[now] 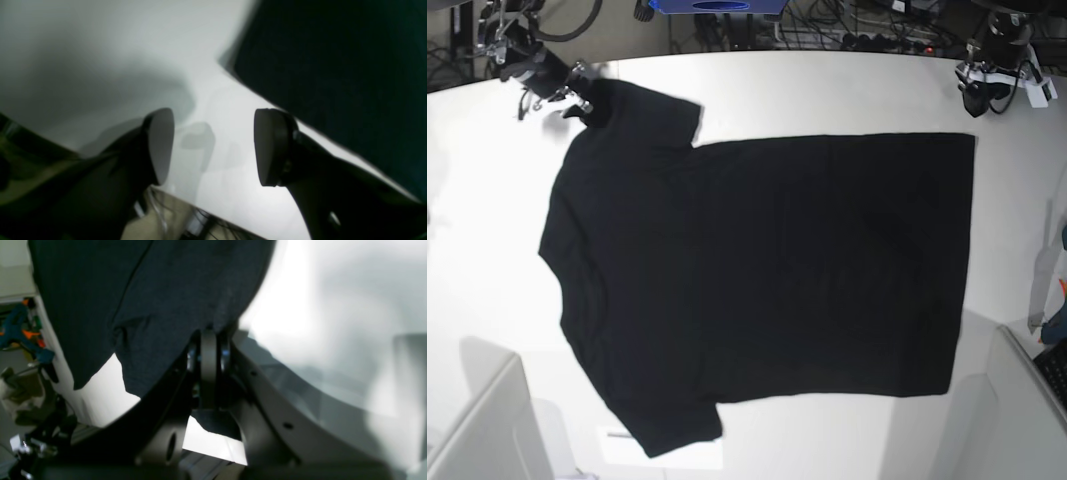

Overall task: Fold the T-shirt properly
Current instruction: 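Grasp the shirt's shoulder corners with the right and left grippers, then pull the grasped shoulder edge outward to straighten the shirt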

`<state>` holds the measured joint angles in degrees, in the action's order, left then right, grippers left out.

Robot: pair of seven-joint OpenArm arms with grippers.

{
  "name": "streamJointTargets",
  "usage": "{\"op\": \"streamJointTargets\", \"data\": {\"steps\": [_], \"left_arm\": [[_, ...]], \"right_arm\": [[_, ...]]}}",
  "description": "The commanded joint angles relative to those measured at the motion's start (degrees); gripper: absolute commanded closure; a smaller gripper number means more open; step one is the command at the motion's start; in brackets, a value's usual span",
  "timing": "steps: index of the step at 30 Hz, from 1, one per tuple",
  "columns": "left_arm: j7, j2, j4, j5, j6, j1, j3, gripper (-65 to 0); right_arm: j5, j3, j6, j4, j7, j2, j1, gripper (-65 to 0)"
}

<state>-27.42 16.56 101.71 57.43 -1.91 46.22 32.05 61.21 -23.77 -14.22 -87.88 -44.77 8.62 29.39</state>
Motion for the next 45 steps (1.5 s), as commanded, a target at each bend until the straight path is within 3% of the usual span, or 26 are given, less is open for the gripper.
{"op": "streamJointTargets", "data": {"steps": [1,4,14,21,28,31,34,35,39,45], "left_arm": [[-0.1,0.5,0.6,1.4,-0.8,-0.1,1.0,-37.0],[-2.3,0.5,-0.3,2.8,-0.8,-2.3,2.3,-37.0],[-2.6,0.6,-7.7,2.6,-0.7,-10.3,1.7,-37.0],[-2.6,0.9,-10.3,2.5,-0.3,-14.5,-4.5,-36.0],[-2.6,0.7,-13.9,2.5,-0.3,-16.0,-5.1,-35.4],[-2.6,0.7,-13.9,2.5,-0.3,-16.1,-5.1,-25.3],[-2.6,0.9,-14.2,2.5,-0.3,-17.2,-6.7,-3.1],[-2.6,1.1,-14.3,2.5,-0.3,-17.2,-7.5,0.0],[-2.6,2.9,-11.9,2.7,-0.4,-16.5,-9.0,0.0],[-2.6,4.1,-2.4,2.9,-0.4,-8.6,-5.2,0.0]], "right_arm": [[-4.7,0.3,1.8,1.1,-3.0,0.1,1.0,0.0],[-4.8,0.3,1.8,1.2,-3.0,0.2,1.0,0.0],[-4.7,0.3,1.5,0.6,-3.0,0.3,1.0,0.0],[-4.7,0.4,1.4,0.6,-3.0,0.3,1.0,0.0],[-4.7,0.4,1.4,0.6,-3.0,0.3,1.3,0.0],[-4.7,0.4,1.4,0.6,-3.0,0.3,1.3,0.0],[-4.8,0.4,1.3,-0.4,-3.0,0.3,1.3,0.0],[-4.8,0.4,1.3,-1.5,-3.0,0.3,1.5,0.0],[-4.7,0.3,1.8,-9.4,-2.9,0.3,4.1,0.0],[-4.7,-0.5,1.8,-14.8,-3.0,0.3,6.8,0.0]]}}
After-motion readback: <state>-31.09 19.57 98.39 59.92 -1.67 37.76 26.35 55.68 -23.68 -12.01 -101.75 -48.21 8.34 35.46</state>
